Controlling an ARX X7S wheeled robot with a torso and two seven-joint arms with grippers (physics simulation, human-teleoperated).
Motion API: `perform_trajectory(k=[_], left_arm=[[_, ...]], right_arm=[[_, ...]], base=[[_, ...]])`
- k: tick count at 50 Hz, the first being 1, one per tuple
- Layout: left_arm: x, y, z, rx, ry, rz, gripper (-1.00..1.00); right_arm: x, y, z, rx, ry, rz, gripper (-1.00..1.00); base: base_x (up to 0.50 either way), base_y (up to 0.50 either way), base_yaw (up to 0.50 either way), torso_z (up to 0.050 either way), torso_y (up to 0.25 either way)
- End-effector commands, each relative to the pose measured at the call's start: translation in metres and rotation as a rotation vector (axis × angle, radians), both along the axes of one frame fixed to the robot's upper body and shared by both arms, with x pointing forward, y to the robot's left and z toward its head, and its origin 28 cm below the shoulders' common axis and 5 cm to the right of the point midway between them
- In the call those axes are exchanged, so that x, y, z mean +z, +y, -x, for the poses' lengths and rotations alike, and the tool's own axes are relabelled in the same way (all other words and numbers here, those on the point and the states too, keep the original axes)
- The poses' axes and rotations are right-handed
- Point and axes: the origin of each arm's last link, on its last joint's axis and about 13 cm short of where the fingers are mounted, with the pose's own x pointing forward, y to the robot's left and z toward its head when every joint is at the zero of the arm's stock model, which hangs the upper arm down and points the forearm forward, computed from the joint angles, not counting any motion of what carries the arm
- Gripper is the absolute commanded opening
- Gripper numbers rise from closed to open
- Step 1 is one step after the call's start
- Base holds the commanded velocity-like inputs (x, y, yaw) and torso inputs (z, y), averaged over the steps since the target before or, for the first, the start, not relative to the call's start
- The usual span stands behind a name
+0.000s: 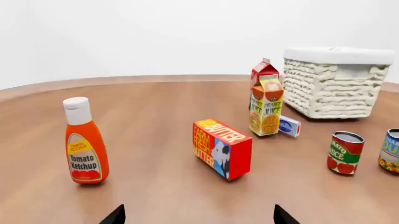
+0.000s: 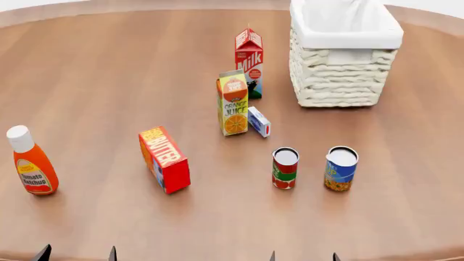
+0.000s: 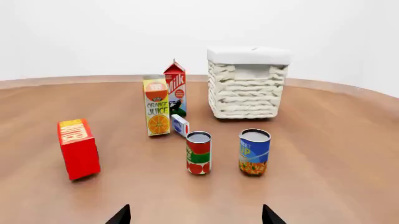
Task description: Pick up the alphabet soup, and put it in the basket.
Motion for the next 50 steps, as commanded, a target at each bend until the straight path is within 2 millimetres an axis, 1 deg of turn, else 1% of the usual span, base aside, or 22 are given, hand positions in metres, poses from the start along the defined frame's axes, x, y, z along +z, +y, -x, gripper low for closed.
perform_trajectory(k=[1,7,8,9,14,15,17,18,19,20,22,25,28,34,42,50], left_arm=[[0.001,0.001,0.003,0.006,-0.022,-0.044,1.0],[0.003,0.0,0.008,0.01,-0.019,-0.035,1.0],[-0.012,0.001,0.01,-0.063,0.007,-0.042,1.0],[0.0,0.0,0.0,0.0,0.0,0.0,1.0],[0.014,-0.001,0.001,0.018,-0.012,-0.022,1.0],[0.024,-0.002,0.001,0.029,-0.046,-0.038,1.0],[0.031,0.002,-0.004,0.057,-0.047,-0.02,1.0],[0.033,0.002,-0.003,0.054,-0.048,-0.016,1.0],[0.032,0.001,0.004,0.055,-0.049,-0.019,1.0],[0.031,0.001,0.001,0.055,-0.048,-0.026,1.0],[0.03,0.003,0.003,0.062,-0.045,-0.036,1.0],[0.032,0.006,0.006,0.076,-0.051,-0.03,1.0],[0.036,0.009,0.009,0.085,-0.067,-0.026,1.0],[0.038,0.009,0.006,0.079,-0.077,-0.025,1.0],[0.039,0.01,0.004,0.081,-0.083,-0.022,1.0],[0.038,0.009,0.007,0.084,-0.086,-0.025,1.0]], right_arm=[[-0.001,-0.002,0.002,-0.026,0.005,0.042,1.0],[0.0,-0.005,0.007,-0.018,0.006,0.031,1.0],[0.014,0.029,0.016,0.025,-0.112,-0.02,1.0],[0.0,0.001,0.0,0.0,0.0,0.0,1.0],[0.011,-0.001,-0.004,0.01,-0.034,-0.009,1.0],[0.015,-0.002,-0.006,0.011,-0.046,0.019,1.0],[0.02,-0.004,-0.009,0.004,-0.05,0.006,1.0],[0.024,-0.007,-0.011,-0.011,-0.068,-0.032,1.0],[0.024,-0.007,-0.01,-0.011,-0.076,-0.052,1.0],[0.023,-0.007,-0.009,-0.008,-0.069,-0.036,1.0],[0.019,-0.007,-0.006,-0.003,-0.057,-0.032,1.0],[0.018,-0.007,-0.003,0.003,-0.057,-0.044,1.0],[0.017,-0.006,-0.003,0.011,-0.056,-0.058,1.0],[0.017,-0.005,-0.007,0.018,-0.06,-0.064,1.0],[0.013,-0.005,-0.013,0.019,-0.049,-0.059,1.0],[0.015,-0.009,-0.009,-0.001,-0.05,-0.067,1.0]], base=[[0.0,0.0,0.0,0.0,0.0],[0.0,0.0,0.0,0.0,0.0],[0.0,0.0,0.0,0.0,0.0],[0.0,0.0,0.0,0.0,0.0],[0.0,0.0,0.0,0.0,0.0],[0.0,0.0,0.0,0.0,0.0],[0.0,0.0,0.0,0.0,0.0],[0.0,0.0,0.0,0.0,0.0],[0.0,0.0,0.0,0.0,0.0],[0.0,0.0,0.0,0.0,0.0],[0.0,0.0,0.0,0.0,0.0],[0.0,-0.1,0.0,0.0,0.0],[0.0,-0.5,0.0,0.0,0.0],[0.0,-0.5,0.0,0.0,0.0],[0.0,-0.5,0.0,0.0,0.0],[0.0,-0.04,0.0,0.0,0.0]])
